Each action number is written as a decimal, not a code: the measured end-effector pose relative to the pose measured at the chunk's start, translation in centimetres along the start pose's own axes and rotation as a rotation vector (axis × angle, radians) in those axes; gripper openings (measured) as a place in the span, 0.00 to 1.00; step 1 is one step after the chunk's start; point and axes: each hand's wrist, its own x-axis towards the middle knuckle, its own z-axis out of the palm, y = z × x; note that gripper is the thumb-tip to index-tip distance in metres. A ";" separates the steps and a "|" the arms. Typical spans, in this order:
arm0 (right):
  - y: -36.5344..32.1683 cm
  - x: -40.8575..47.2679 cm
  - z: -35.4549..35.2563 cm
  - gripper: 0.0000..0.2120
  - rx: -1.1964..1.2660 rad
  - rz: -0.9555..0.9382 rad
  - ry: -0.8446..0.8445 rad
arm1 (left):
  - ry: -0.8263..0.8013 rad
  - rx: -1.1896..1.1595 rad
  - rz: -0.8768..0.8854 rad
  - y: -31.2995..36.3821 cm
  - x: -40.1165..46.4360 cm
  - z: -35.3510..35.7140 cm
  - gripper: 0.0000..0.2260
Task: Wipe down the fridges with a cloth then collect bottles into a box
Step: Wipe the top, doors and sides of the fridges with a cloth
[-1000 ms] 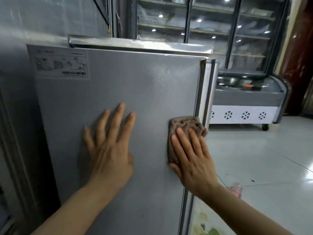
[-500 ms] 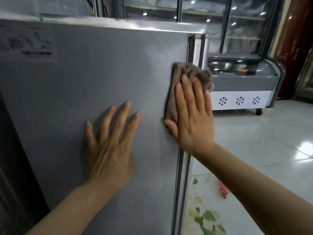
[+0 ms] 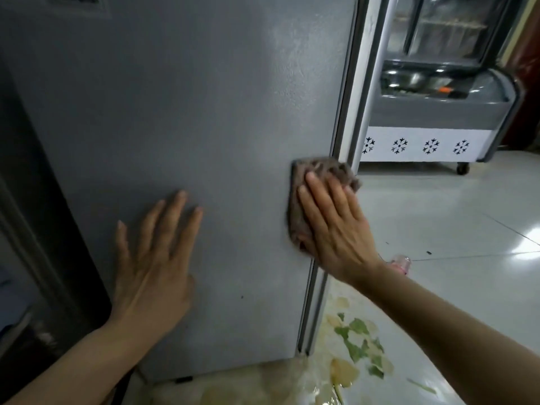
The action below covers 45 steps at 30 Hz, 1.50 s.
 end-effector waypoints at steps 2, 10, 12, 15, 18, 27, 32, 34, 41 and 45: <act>0.1 3.5 0.1 0.34 0.061 0.105 0.116 | 0.008 0.001 -0.035 -0.8 0.0 0.2 0.47; -7.2 -2.8 4.3 0.34 -0.007 -0.121 -0.123 | 0.071 -0.023 -0.013 -1.4 -0.5 1.6 0.42; -7.8 -4.2 4.2 0.34 -0.076 -0.239 -0.252 | 0.063 -0.054 0.003 -1.4 -0.6 1.4 0.43; -7.6 -2.9 2.5 0.30 -0.024 -0.311 -0.258 | 0.002 -0.082 -0.009 -1.9 -1.5 0.7 0.45; -6.1 2.5 0.8 0.26 0.039 -0.262 -0.069 | -0.049 -0.107 -0.142 -3.6 -2.6 0.3 0.46; -12.0 4.8 3.3 0.28 0.182 -0.118 0.008 | -0.079 -0.103 -0.028 -8.1 -4.3 1.5 0.45; -14.9 0.1 3.2 0.29 -0.029 -0.501 -0.411 | -0.127 -0.113 -0.033 -8.5 -6.5 1.8 0.42; -14.5 0.7 2.7 0.27 -0.022 -0.516 -0.378 | -0.135 -0.136 -0.058 -9.1 -6.9 1.7 0.41; -13.8 12.8 1.7 0.29 0.195 0.002 0.171 | -0.092 -0.304 -0.019 -10.5 -7.1 2.4 0.41; -17.3 10.2 3.4 0.27 0.189 -0.079 0.129 | -0.021 -0.485 -0.019 -10.9 -7.2 2.5 0.38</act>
